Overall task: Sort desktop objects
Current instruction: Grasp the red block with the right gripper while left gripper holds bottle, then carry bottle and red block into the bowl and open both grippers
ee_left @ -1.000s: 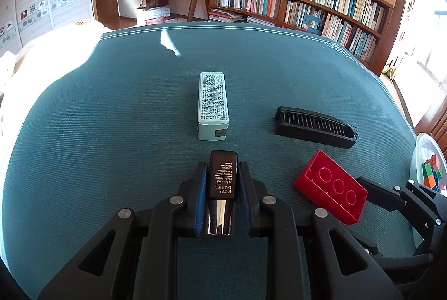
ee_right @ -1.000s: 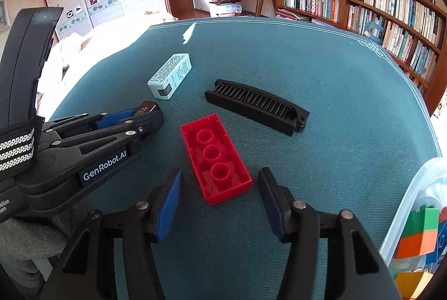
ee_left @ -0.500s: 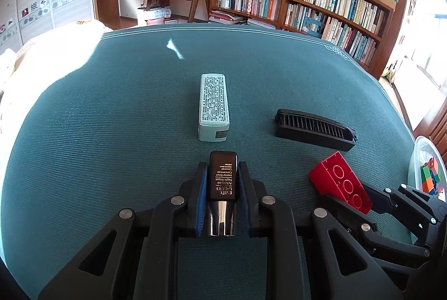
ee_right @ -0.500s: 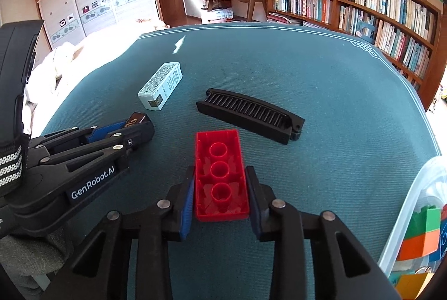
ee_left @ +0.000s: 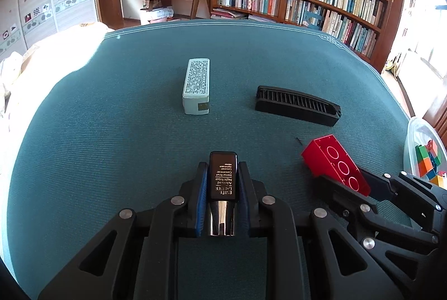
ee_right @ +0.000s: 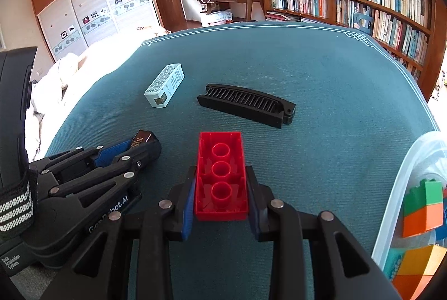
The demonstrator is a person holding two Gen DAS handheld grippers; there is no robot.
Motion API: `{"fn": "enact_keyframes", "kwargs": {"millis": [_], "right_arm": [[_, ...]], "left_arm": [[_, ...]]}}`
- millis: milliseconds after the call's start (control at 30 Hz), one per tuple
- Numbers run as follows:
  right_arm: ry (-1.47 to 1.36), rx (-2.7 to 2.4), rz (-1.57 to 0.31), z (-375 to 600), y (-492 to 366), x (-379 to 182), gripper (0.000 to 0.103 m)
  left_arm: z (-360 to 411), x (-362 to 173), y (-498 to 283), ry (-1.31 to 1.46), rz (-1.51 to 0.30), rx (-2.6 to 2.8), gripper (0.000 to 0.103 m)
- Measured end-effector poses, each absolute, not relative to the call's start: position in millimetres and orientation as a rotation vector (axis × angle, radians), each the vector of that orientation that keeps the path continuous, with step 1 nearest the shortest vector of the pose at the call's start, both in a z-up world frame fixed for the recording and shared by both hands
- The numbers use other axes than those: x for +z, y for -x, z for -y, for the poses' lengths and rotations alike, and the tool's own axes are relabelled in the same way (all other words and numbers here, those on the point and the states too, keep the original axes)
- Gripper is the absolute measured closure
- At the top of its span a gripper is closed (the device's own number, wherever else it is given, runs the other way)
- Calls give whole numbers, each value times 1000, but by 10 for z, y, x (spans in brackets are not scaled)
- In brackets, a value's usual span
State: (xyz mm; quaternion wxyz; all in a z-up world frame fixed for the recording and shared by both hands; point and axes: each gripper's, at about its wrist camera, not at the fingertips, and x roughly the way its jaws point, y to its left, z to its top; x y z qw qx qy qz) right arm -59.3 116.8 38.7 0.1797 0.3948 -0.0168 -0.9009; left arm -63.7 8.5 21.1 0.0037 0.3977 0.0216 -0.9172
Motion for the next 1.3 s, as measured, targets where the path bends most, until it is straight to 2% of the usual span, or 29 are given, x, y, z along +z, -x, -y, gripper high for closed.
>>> {"fn": "enact_keyframes", "kwargs": {"millis": [600,1300], "right_arm": [[-963,-2628,202,-1697,269,793,68],[-910,-2897,313,-2911,-64,971,68]], "left_arm": [[-493,450,315,-1194,-32,-2959,81],[-1591,726,211,-1233,100,-3194,81]]}}
